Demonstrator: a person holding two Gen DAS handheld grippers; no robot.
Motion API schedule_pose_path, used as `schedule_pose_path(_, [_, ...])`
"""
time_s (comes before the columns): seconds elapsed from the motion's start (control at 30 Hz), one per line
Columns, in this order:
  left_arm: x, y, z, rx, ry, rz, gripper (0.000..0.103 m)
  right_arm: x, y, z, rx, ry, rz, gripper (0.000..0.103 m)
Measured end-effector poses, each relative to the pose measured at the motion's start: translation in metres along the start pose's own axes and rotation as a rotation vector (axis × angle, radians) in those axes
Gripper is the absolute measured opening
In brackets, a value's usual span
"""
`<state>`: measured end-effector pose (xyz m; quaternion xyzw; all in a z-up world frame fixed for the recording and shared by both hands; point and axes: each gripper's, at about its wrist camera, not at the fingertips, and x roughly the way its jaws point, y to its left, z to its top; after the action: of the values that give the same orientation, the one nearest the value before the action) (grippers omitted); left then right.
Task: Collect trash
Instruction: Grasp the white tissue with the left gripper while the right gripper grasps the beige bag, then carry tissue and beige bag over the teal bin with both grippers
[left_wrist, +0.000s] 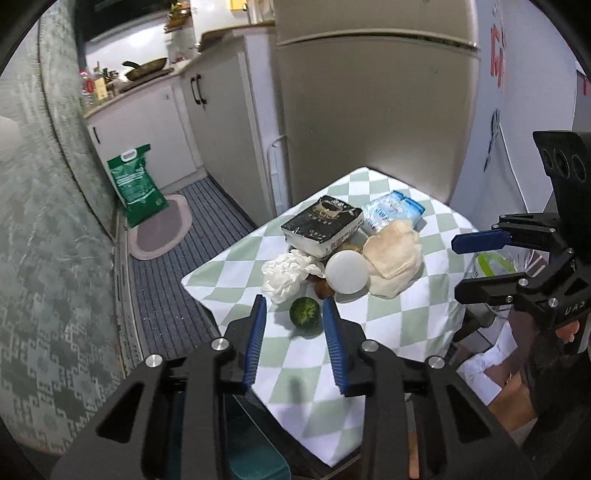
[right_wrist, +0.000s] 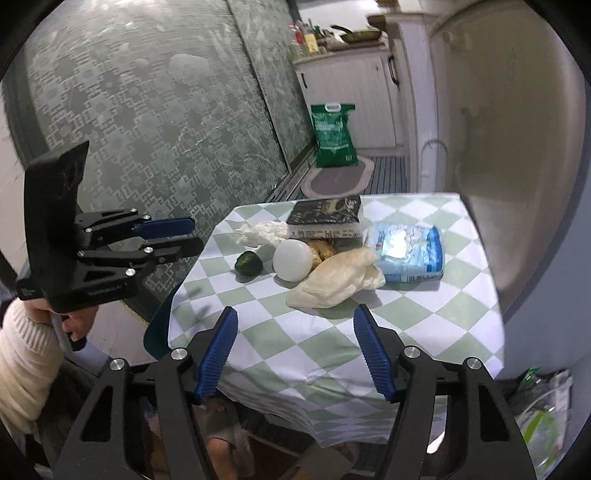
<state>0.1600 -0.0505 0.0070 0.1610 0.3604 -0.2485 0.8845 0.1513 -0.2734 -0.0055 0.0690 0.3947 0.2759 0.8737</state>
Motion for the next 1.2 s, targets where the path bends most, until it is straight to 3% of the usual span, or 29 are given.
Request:
schedule_pose_path(0.2, [0.027, 0.005, 0.008, 0.02, 0.027, -0.001, 0.036, 0.012, -0.017, -0.003, 0.096, 0.002, 0.066, 0.063])
schedule_pose_path(0.4, [0.052, 0.006, 0.014, 0.031, 0.046, 0.009, 0.039, 0.021, -0.024, 0.0, 0.12, -0.003, 0.061, 0.059])
schedule_pose_path(0.43, [0.056, 0.006, 0.014, 0.03, 0.054, 0.013, 0.035, 0.022, -0.025, 0.001, 0.12, -0.005, 0.057, 0.058])
schedule_pose_path(0.47, [0.061, 0.007, 0.014, 0.027, 0.065, 0.024, 0.02, 0.023, -0.025, 0.001, 0.123, -0.007, 0.059, 0.057])
schedule_pose_path(0.5, [0.062, 0.007, 0.014, 0.023, 0.068, 0.025, 0.014, 0.025, -0.027, 0.002, 0.127, -0.01, 0.062, 0.056])
schedule_pose_path(0.77, [0.049, 0.013, 0.015, -0.047, 0.032, -0.028, 0.01, 0.033, -0.032, 0.007, 0.178, -0.027, 0.085, 0.052])
schedule_pose_path(0.83, [0.046, 0.015, 0.015, -0.08, 0.032, -0.054, 0.01, 0.036, -0.032, 0.008, 0.185, -0.027, 0.079, 0.044])
schedule_pose_path(0.9, [0.042, 0.015, 0.012, -0.093, 0.029, -0.067, 0.01, 0.039, -0.031, 0.008, 0.181, -0.028, 0.062, 0.027])
schedule_pose_path(0.97, [0.038, 0.014, 0.008, -0.108, 0.032, -0.08, 0.009, 0.04, -0.03, 0.008, 0.175, -0.03, 0.052, 0.02])
schedule_pose_path(1.1, [0.026, 0.014, 0.0, -0.139, 0.014, -0.095, 0.009, 0.028, -0.022, 0.011, 0.133, -0.073, 0.021, 0.011])
schedule_pose_path(1.2, [0.012, 0.019, -0.004, -0.172, -0.027, -0.098, 0.009, 0.018, -0.012, 0.014, 0.089, -0.101, -0.001, 0.01])
